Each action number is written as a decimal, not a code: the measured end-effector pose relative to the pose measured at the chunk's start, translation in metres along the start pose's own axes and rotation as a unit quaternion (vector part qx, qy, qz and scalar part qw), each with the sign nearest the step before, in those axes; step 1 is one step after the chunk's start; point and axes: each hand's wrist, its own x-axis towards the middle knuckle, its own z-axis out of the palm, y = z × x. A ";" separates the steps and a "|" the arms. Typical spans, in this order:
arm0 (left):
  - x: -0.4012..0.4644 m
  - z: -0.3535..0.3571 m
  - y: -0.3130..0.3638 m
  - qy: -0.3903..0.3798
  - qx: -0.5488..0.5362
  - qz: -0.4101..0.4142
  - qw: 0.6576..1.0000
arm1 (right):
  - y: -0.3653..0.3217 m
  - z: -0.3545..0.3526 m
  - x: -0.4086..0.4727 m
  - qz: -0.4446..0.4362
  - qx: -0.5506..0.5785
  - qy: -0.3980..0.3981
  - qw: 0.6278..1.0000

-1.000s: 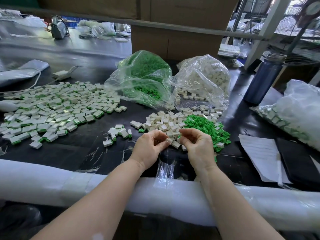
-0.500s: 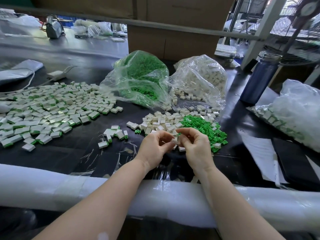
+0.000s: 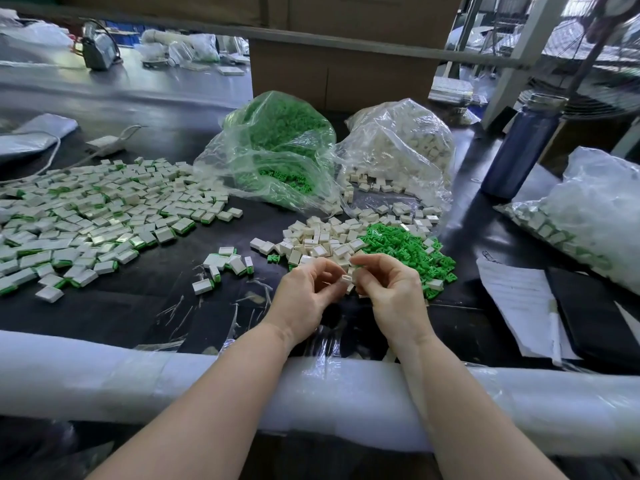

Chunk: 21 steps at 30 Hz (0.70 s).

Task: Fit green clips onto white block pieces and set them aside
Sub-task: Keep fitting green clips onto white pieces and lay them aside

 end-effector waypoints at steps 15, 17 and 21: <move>-0.001 -0.004 0.001 -0.009 -0.105 -0.009 0.994 | 0.001 -0.003 -0.001 0.014 0.028 0.000 1.000; -0.002 -0.005 0.001 -0.008 -0.116 -0.013 0.993 | 0.002 -0.003 -0.001 0.017 0.021 -0.007 1.000; -0.002 -0.005 0.001 -0.010 -0.102 -0.016 0.995 | 0.003 -0.003 -0.001 0.022 0.024 -0.015 0.999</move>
